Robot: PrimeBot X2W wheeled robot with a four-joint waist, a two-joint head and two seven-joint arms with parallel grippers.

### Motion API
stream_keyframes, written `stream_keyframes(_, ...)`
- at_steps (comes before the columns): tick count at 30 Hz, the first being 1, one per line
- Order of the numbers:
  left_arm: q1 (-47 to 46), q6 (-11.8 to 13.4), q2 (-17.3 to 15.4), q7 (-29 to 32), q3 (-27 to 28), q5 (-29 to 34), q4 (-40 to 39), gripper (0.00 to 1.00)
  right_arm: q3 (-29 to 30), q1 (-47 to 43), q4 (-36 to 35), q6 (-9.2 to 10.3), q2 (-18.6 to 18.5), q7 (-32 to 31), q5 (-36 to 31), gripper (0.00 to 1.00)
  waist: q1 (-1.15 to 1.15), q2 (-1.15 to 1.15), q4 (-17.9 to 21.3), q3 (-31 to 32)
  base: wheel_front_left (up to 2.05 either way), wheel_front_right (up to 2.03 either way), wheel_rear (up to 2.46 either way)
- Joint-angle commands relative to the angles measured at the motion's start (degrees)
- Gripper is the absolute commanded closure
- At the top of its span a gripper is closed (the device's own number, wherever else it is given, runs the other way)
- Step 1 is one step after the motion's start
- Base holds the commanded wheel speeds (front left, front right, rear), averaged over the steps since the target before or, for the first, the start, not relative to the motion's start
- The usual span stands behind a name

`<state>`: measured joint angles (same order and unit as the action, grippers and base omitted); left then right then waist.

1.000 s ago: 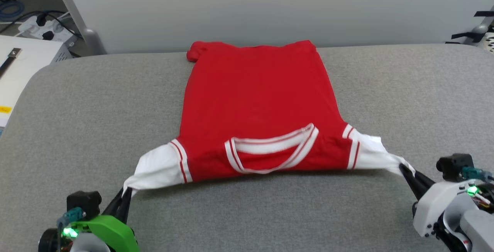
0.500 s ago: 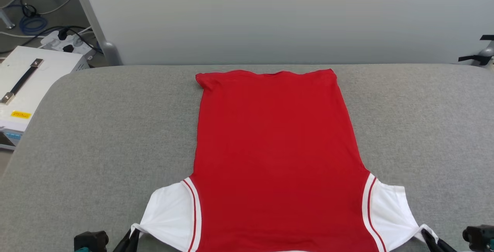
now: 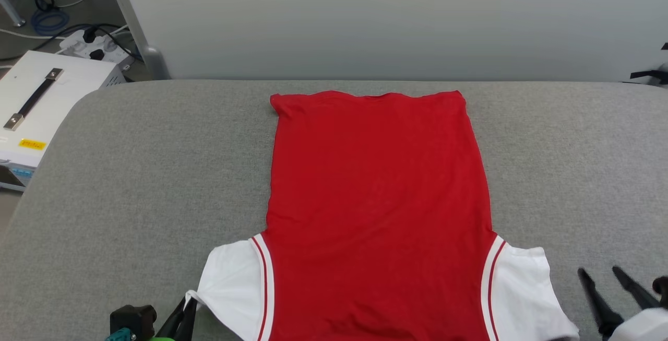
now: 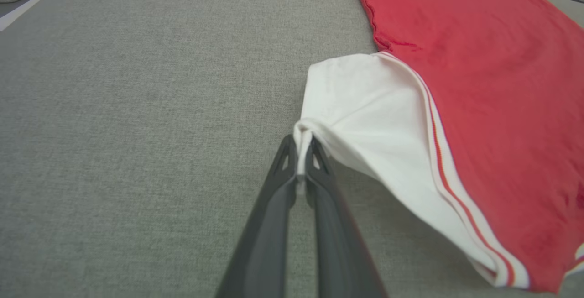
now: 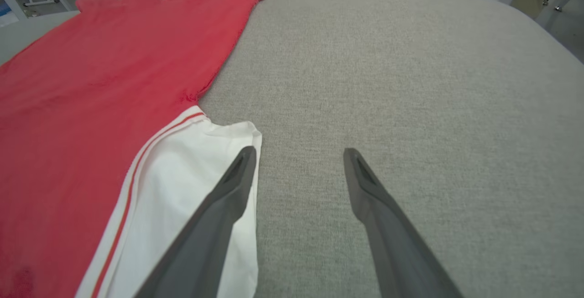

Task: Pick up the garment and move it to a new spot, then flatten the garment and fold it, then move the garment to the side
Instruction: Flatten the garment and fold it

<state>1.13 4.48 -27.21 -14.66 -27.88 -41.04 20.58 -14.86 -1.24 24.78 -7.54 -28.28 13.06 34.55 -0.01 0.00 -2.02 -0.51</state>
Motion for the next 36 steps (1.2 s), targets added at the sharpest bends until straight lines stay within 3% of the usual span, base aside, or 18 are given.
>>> stream_keyframes(1, -1.05, 0.30, 0.21, -0.34, 0.41, 0.91, -0.48, 1.00, 1.81, 1.99, -1.80, 0.05, -0.47, -0.42, -0.90, 0.00, 0.01, 0.00, -0.50, -0.77, 0.00, 0.00, 0.00)
stream_keyframes(6, -2.20, 0.38, 1.06, -0.34, 1.48, 2.83, -2.35, 1.00, 9.03, 7.76, -9.79, 0.05, -2.64, -4.06, -3.21, 0.00, 0.01, 0.00, -1.58, -3.30, 0.00, 0.00, 0.00)
stream_keyframes(12, -4.92, 0.14, 2.53, -0.34, 2.47, 6.09, -5.29, 1.00, 14.45, 19.25, -19.91, 0.05, -5.51, -13.91, -4.72, 0.00, 0.01, 0.00, -5.32, -9.35, 0.00, 0.00, 0.00)
stream_keyframes(15, -6.53, -0.21, 3.59, -0.34, 3.08, 7.57, -6.54, 1.00, 15.09, 26.52, -21.63, 0.05, -6.07, -19.86, -4.93, 0.00, 0.01, 0.00, -7.49, -12.89, 0.00, 0.00, 0.00)
stream_keyframes(24, -11.47, -2.45, 8.70, -0.34, 4.82, 12.41, -9.45, 1.00, 6.04, 49.99, -14.05, 0.05, -9.61, -47.52, -1.58, 0.00, 0.01, 0.00, -13.42, -23.88, 0.00, 0.00, 0.00)
stream_keyframes(30, -14.07, -4.58, 12.61, -0.34, 6.50, 15.60, -10.49, 1.00, -0.08, 60.21, -6.27, 0.05, -10.04, -66.50, -0.26, 0.00, 0.01, 0.00, -16.38, -29.54, 0.00, 0.00, 0.00)
stream_keyframes(36, -16.09, -6.99, 15.75, -0.34, 7.61, 18.71, -10.52, 1.00, -2.08, 65.19, -1.86, 0.05, -10.45, -74.66, -2.23, 0.00, 0.01, 0.00, -18.77, -34.13, 0.00, 0.00, 0.00)
